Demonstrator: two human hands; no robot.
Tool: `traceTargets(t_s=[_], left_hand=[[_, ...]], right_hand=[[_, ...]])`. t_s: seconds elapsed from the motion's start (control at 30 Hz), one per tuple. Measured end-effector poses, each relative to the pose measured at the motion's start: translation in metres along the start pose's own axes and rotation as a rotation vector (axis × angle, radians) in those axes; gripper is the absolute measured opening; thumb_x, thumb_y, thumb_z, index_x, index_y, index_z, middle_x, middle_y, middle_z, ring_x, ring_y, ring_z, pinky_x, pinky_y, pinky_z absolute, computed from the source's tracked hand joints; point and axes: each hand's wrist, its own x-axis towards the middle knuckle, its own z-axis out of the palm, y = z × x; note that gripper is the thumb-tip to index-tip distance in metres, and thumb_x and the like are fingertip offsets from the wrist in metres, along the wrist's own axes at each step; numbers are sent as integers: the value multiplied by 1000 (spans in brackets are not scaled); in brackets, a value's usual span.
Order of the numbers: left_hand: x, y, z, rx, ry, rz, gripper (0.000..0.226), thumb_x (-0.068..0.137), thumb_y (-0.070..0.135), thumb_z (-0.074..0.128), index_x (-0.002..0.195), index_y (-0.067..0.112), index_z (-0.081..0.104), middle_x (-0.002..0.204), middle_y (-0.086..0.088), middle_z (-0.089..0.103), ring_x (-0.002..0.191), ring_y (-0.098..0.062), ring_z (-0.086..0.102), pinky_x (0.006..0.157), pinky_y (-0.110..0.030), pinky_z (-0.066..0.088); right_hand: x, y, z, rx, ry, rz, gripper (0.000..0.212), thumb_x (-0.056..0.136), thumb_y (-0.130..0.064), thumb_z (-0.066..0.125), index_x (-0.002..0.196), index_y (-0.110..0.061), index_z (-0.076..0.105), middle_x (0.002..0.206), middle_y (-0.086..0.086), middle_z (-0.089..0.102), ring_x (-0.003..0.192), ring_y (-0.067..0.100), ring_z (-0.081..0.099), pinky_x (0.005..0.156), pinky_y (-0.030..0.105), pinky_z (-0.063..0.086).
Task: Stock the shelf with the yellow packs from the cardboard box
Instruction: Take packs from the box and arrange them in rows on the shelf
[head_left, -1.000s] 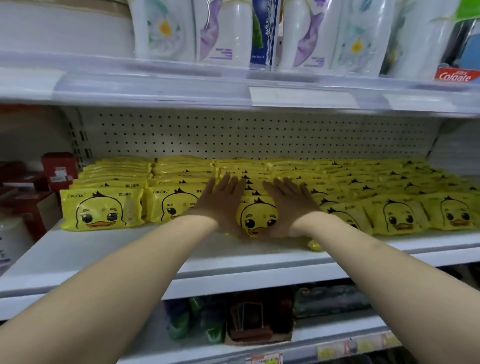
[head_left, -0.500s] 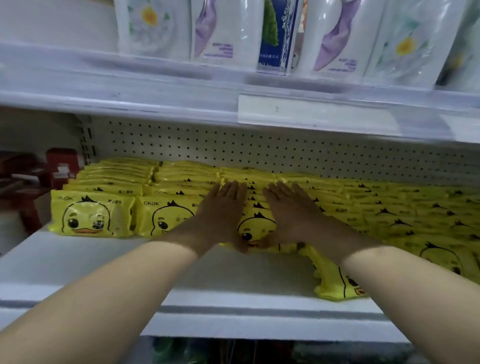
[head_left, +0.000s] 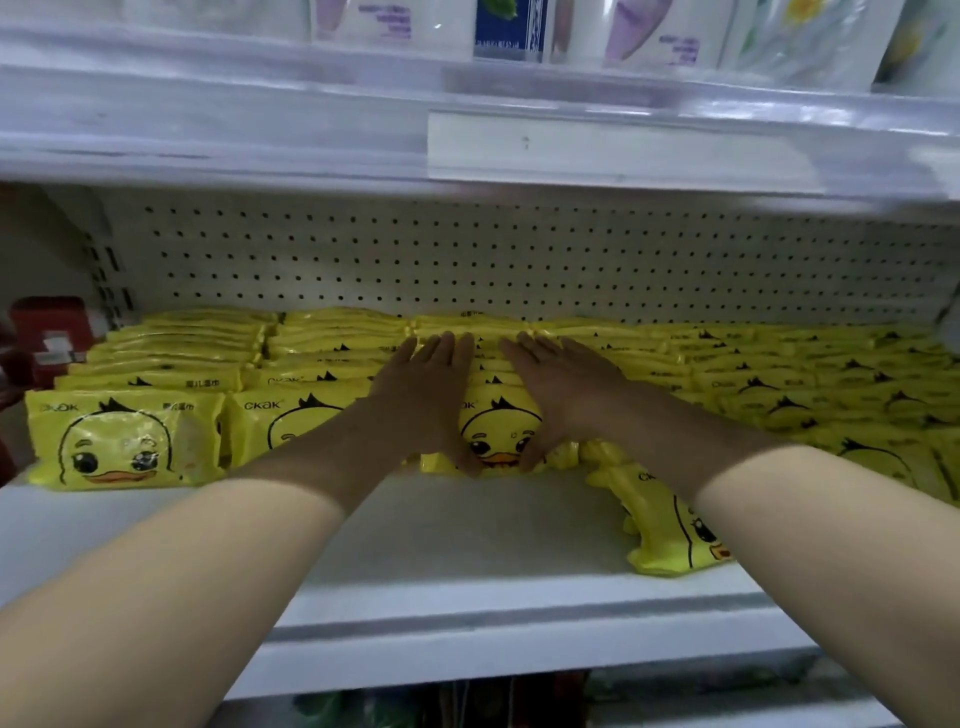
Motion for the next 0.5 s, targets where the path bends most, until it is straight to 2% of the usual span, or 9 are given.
traceTargets(t_s=[0.5], left_hand=[[21, -9, 6, -50, 12, -64, 152, 50, 70, 82, 154, 12, -13, 164, -7, -9, 151, -20, -6, 122, -45, -2]], right_hand=[[27, 4, 6, -6, 48, 23, 149, 56, -71, 81, 157, -18, -14, 167, 7, -5, 154, 22, 0, 125, 41, 4]])
